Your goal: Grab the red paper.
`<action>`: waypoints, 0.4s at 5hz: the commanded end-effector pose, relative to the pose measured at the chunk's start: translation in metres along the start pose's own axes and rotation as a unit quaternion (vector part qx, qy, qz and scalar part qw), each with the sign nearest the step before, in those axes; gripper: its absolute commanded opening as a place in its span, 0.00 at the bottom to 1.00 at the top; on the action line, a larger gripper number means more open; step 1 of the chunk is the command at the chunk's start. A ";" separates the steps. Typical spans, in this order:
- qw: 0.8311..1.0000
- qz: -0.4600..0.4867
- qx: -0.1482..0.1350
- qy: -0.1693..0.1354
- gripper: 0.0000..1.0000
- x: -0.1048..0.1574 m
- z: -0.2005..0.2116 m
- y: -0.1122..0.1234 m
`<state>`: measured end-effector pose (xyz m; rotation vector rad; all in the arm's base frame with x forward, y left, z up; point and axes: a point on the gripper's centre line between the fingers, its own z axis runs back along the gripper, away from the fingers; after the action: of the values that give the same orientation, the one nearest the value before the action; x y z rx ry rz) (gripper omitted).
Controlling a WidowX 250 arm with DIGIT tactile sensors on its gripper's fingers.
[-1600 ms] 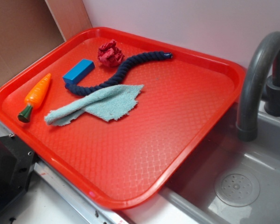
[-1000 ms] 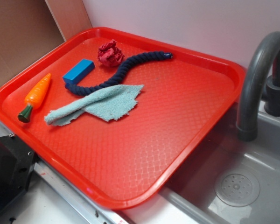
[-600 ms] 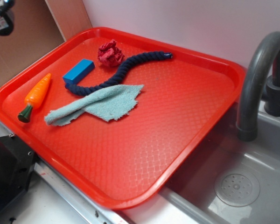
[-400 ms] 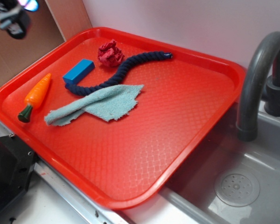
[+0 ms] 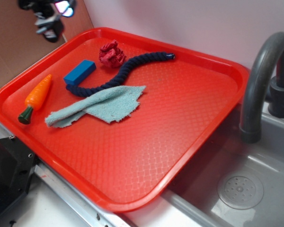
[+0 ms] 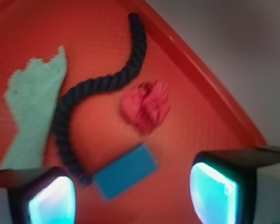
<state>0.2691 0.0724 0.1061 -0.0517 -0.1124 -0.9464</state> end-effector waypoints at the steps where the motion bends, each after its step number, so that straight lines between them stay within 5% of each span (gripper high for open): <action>1: 0.997 -0.060 0.031 0.022 1.00 0.041 -0.022 0.023; 2: 0.996 -0.080 0.024 0.039 1.00 0.047 -0.037 0.011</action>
<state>0.3032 0.0496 0.0666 0.0160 -0.0395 -1.0841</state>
